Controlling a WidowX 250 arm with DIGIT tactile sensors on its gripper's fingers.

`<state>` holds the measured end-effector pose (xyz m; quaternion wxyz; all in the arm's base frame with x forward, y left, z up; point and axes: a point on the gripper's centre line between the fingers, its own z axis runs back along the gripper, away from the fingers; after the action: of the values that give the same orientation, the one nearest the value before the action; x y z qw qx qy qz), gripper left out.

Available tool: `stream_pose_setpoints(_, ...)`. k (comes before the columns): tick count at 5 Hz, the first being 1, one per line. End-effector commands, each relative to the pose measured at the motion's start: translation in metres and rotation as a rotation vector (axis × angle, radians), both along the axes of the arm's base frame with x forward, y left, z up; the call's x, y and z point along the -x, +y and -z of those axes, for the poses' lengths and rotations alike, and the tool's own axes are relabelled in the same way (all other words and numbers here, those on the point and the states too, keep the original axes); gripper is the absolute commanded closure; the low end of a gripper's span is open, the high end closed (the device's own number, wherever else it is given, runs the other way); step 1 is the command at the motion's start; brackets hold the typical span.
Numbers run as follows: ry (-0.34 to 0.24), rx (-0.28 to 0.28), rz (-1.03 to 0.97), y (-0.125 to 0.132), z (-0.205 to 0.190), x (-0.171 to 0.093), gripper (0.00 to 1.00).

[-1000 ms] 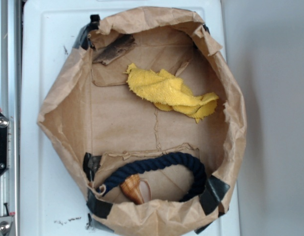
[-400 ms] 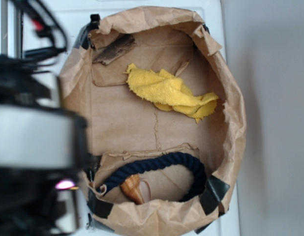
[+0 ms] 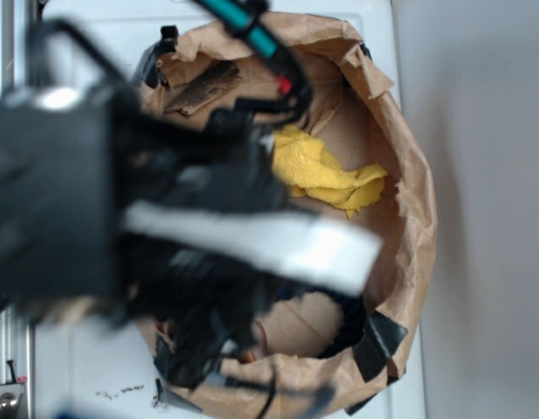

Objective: Grab the yellow cloth.

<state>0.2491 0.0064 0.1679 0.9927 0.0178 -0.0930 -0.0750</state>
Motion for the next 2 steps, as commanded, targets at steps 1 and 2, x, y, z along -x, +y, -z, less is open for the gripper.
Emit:
stream_pose_setpoints(1,0.007,-0.059,-0.095,0.050,0.025,-0.031,0.00)
stream_pose_setpoints(2,0.021,-0.059,-0.065,0.061,0.050,-0.042,0.00)
